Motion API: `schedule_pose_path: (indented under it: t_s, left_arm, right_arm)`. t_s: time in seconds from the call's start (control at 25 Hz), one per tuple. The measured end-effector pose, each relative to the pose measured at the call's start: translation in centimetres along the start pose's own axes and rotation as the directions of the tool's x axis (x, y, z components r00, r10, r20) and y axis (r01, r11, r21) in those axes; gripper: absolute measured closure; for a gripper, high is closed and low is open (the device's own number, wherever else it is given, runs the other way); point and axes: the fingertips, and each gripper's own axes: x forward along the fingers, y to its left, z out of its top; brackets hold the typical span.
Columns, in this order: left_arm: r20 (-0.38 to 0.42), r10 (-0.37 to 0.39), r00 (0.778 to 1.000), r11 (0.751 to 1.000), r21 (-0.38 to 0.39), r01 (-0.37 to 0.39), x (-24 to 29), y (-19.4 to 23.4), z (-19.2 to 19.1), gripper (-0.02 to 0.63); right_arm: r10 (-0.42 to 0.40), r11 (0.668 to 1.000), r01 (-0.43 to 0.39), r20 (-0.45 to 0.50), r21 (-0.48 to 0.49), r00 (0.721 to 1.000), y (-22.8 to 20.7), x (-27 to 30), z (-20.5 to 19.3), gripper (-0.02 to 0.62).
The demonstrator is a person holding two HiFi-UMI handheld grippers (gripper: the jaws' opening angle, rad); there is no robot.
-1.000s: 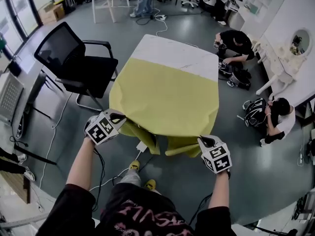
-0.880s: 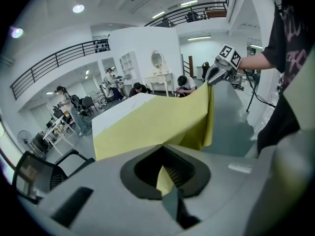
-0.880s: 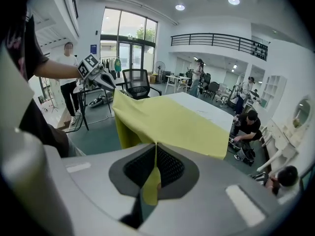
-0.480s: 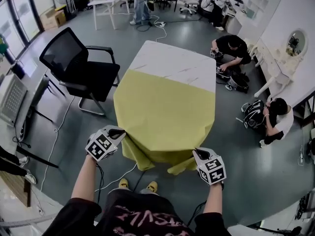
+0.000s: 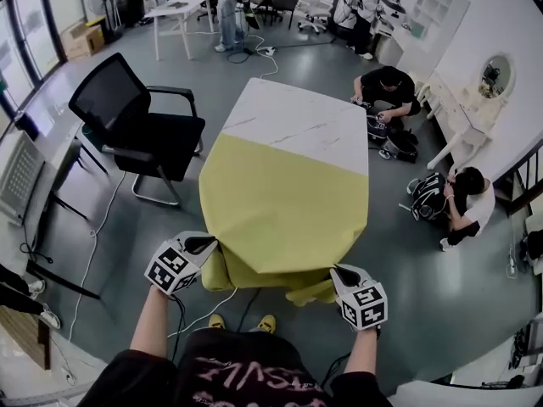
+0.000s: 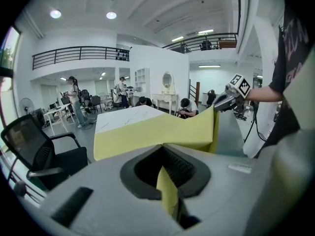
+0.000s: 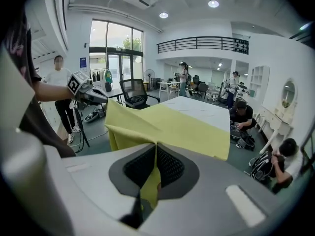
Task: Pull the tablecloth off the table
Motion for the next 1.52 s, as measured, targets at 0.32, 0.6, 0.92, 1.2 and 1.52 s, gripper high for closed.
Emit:
schedule_pose_path:
  t_s: [0.32,0.6,0.92,1.2,1.52]
  left_arm:
    - [0.150,-0.029,0.988,0.997,-0.063,0.039,-5.8,0.7,0.1,0.598]
    - [0.312,-0.026,0.950,0.997,-0.056,0.045,-10.1,2.1,3.6,0.598]
    - [0.459,0.045,0.887,0.995,-0.095,-0.001,-12.5,4.4,8.5,0.598]
    - [0.473,0.118,0.873,0.988,-0.146,-0.055,-11.5,5.3,10.1,0.598]
    - [0.471,0.174,0.865,0.982,-0.154,-0.113,-9.8,5.5,12.4,0.598]
  right_arm:
    - [-0.072,0.997,0.069,0.112,0.029,0.991,5.3,-2.1,3.7,0.580]
    - [-0.205,0.979,0.198,0.251,0.051,0.946,7.2,-4.5,7.9,0.578]
    - [-0.363,0.931,0.322,0.386,0.169,0.848,5.4,-7.3,11.3,0.578]
    - [-0.380,0.924,0.313,0.445,0.219,0.811,2.5,-7.8,12.8,0.578]
    - [-0.365,0.931,0.292,0.482,0.220,0.796,-1.0,-7.4,14.2,0.578]
